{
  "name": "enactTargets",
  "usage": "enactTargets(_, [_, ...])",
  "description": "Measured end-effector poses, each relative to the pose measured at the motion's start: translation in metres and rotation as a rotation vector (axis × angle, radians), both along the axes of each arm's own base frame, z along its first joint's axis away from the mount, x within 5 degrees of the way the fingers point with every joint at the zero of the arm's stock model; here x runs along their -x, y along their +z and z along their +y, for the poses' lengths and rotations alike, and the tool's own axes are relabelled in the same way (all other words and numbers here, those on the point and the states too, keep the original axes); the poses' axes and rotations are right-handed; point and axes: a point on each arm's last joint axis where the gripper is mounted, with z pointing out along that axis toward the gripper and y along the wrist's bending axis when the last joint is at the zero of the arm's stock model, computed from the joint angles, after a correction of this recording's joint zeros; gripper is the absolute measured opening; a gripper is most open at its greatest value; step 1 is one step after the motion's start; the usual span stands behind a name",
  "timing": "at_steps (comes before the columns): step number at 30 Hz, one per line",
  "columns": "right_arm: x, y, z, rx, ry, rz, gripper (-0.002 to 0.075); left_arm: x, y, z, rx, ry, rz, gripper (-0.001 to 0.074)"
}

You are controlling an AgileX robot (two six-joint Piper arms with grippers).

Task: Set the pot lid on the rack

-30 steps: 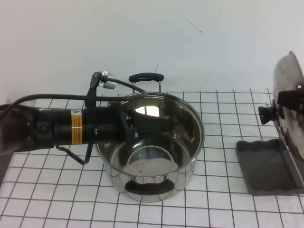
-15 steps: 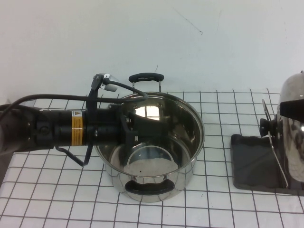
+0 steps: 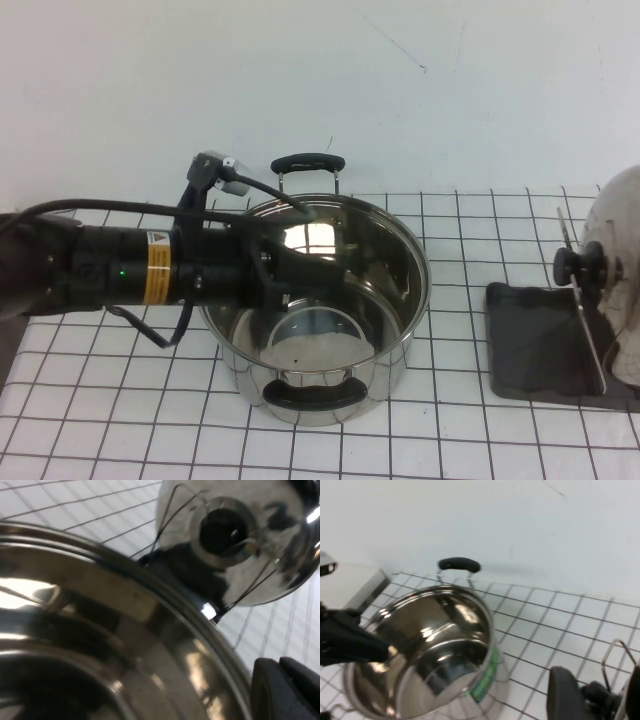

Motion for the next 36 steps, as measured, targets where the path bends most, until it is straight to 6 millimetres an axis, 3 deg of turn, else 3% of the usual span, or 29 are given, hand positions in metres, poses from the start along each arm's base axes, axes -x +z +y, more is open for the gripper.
enactTargets(4, [0.014, 0.011, 0.008, 0.001, 0.062, -0.031, 0.0265, 0.007, 0.017, 0.01, -0.15, 0.048, -0.09, -0.0001])
enactTargets(7, [0.021, 0.019, 0.012, 0.022, 0.12, -0.046, 0.0231, 0.023, 0.042, 0.022, -0.196, 0.13, -0.181, -0.0001])
enactTargets(12, [0.03, 0.048, 0.017, 0.112, 0.213, -0.096, 0.0089, 0.069, 0.071, 0.052, -0.233, 0.351, -0.34, -0.0001])
enactTargets(16, [0.041, 0.07, 0.024, 0.115, 0.29, -0.167, 0.0017, 0.113, 0.078, 0.087, -0.262, 0.606, -0.475, -0.0001])
enactTargets(21, [0.06, 0.087, 0.033, 0.104, 0.33, -0.28, 0.0001, 0.17, 0.066, 0.131, -0.227, 0.92, -0.586, -0.0001])
enactTargets(26, [0.093, 0.101, 0.043, 0.158, 0.218, -0.452, -0.0001, 0.21, 0.051, 0.15, -0.127, 1.029, -0.671, -0.0001])
enactTargets(31, [0.141, 0.1, 0.047, 0.231, 0.017, -0.674, -0.0001, 0.22, 0.036, 0.154, -0.073, 1.052, -0.643, -0.0001])
enactTargets(36, [0.166, 0.069, 0.045, 0.29, -0.11, -0.762, -0.0001, 0.221, 0.026, 0.15, -0.075, 1.008, -0.61, -0.0001])
